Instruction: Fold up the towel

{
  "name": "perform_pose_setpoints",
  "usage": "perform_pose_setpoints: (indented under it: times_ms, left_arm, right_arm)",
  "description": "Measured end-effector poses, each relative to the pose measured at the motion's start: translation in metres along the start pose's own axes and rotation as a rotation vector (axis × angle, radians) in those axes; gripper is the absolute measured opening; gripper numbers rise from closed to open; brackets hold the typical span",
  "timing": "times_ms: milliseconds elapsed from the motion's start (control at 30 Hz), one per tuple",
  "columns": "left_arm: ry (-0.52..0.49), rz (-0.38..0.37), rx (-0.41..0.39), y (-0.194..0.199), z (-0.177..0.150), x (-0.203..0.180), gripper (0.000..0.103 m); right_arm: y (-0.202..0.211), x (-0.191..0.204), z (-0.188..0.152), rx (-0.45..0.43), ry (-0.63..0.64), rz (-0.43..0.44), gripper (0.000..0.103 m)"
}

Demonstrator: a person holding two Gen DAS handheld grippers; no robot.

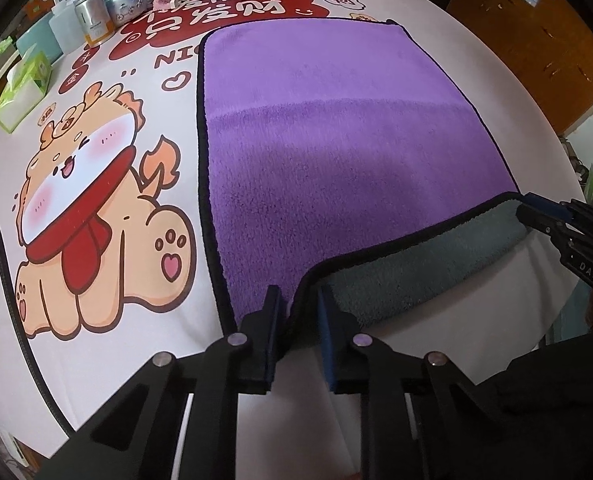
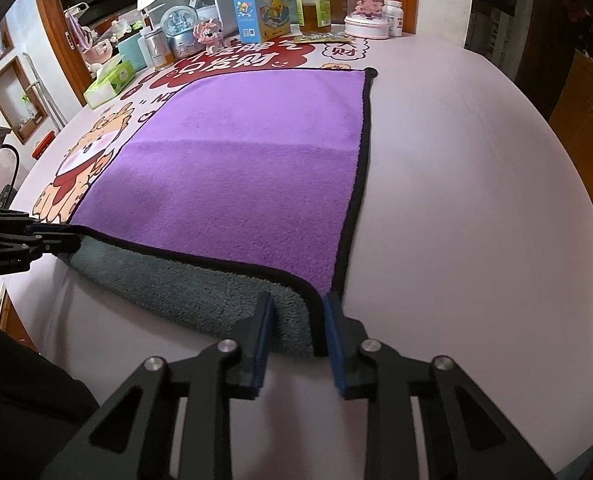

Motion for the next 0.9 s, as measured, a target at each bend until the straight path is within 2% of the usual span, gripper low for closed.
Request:
perform_pose_setpoints:
  times_ms: [167,267,900]
  left_arm:
    - [0.010,-0.014,0.003,0.001,-0.002,0.001,0.010]
    - [0.016,-0.025,0.007,0.001,-0.004,0.002,0.009]
    - [0.000,-0.016,0.019,0.018,0.006,0.002,0.008]
  right_arm:
    - [0.002,-0.001,-0.001,-0.004,0.000,-0.019,0.011]
    - [0.003,-0.003,-0.001,-0.004,-0.014,-0.016,0.007]
    - [0.015,0.003,0.006,-0.037,-0.016,0.002,0.005]
Point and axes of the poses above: each gripper's, at about its wrist camera, not at the fingertips, and y roughly against the way its jaws point, x to its left, z to its top, the point moved 7 cm from there along -y, roughly the way its jaws point
